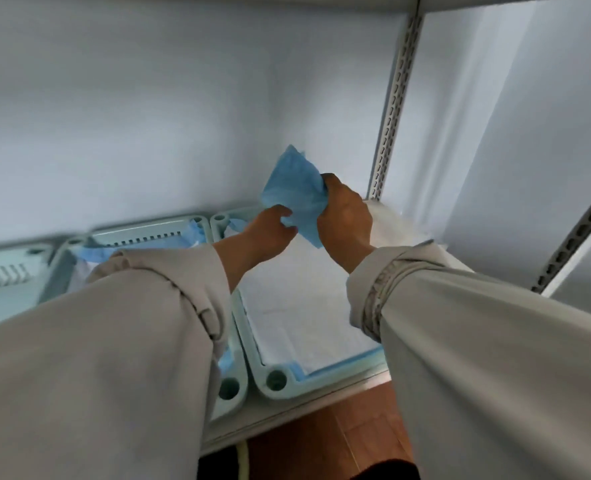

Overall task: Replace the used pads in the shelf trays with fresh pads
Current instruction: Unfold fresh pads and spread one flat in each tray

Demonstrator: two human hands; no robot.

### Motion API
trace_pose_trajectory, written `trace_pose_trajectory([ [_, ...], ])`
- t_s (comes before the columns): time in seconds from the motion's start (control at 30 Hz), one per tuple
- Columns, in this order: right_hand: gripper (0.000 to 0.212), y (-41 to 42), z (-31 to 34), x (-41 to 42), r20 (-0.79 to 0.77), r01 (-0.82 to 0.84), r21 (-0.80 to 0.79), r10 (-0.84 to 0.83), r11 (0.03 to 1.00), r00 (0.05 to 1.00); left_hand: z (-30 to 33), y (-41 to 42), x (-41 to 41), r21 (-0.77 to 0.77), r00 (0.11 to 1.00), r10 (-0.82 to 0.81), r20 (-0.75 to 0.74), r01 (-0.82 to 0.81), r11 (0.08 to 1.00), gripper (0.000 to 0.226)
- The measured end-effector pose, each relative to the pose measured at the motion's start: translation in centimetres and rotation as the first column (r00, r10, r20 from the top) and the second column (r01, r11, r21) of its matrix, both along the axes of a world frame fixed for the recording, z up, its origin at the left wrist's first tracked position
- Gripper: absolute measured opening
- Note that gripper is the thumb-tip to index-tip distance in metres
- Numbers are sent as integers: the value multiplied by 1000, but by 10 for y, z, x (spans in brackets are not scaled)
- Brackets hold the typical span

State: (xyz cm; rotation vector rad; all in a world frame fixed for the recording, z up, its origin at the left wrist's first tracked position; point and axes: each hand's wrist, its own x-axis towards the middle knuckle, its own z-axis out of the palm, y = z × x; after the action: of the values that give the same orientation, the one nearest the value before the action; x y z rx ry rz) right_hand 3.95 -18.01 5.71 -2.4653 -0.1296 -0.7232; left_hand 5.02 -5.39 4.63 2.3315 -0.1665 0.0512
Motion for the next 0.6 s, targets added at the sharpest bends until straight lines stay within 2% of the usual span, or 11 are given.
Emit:
trace_pose_trajectory([
  [0.13, 36, 49, 1, -34, -14, -79, 30, 79, 996, 997, 20, 26, -37, -117, 1000, 26, 6, -25, 993, 36],
  [0.3, 36, 108, -1, -71, -126, -63, 391, 121, 918, 985, 25, 73, -77, -213, 986, 152, -72, -164, 963, 60],
  [0.43, 36, 146, -23, -103, -138, -116, 443, 195, 889, 971, 6, 111, -117, -266, 968, 241, -64, -249, 931, 62],
  [0.5, 42, 154, -32, -113, -125, -167, 466, 251, 869, 960, -8, 121, -133, -275, 967, 250, -56, -255, 927, 62],
  [0.6, 58, 167, -31, -119, -161, -213, 444, 311, 870, 937, -21, 130, -145, -424, 959, 267, -97, -283, 861, 64],
])
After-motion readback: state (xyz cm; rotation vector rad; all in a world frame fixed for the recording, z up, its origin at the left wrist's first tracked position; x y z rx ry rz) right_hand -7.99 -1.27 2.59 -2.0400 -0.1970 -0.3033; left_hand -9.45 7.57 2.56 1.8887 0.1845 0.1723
